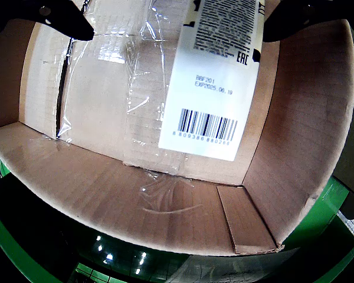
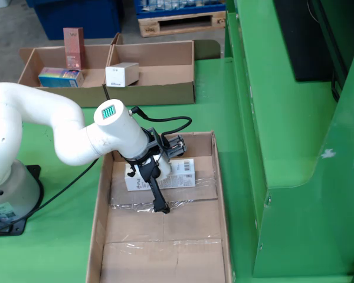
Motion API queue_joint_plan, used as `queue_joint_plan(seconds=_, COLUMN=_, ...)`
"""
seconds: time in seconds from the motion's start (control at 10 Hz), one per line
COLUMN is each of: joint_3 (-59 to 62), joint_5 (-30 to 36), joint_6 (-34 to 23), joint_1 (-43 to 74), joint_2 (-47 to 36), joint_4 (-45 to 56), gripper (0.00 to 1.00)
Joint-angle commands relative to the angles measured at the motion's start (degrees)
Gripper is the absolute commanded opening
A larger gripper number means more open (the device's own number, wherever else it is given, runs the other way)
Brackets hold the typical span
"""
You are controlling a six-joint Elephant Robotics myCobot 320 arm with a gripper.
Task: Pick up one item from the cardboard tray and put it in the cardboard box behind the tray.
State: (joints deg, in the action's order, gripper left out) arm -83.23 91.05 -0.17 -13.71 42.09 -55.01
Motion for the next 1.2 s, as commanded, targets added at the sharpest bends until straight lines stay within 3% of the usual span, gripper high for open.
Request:
queue_joint_plan(seconds=0.0, joint_3=1.74, joint_5=-0.21, joint_6=-0.09, joint_1=0.45, joint_2=-1.14, joint_4=-0.54, gripper=1.0)
queue_joint_plan(seconds=0.7, joint_3=1.74, joint_5=-0.21, joint_6=-0.09, joint_1=0.45, joint_2=-1.14, joint_4=-0.54, gripper=1.0)
queue_joint_plan(seconds=1.1, joint_3=1.74, joint_5=-0.21, joint_6=-0.09, joint_1=0.45, joint_2=-1.14, joint_4=-0.54, gripper=0.6)
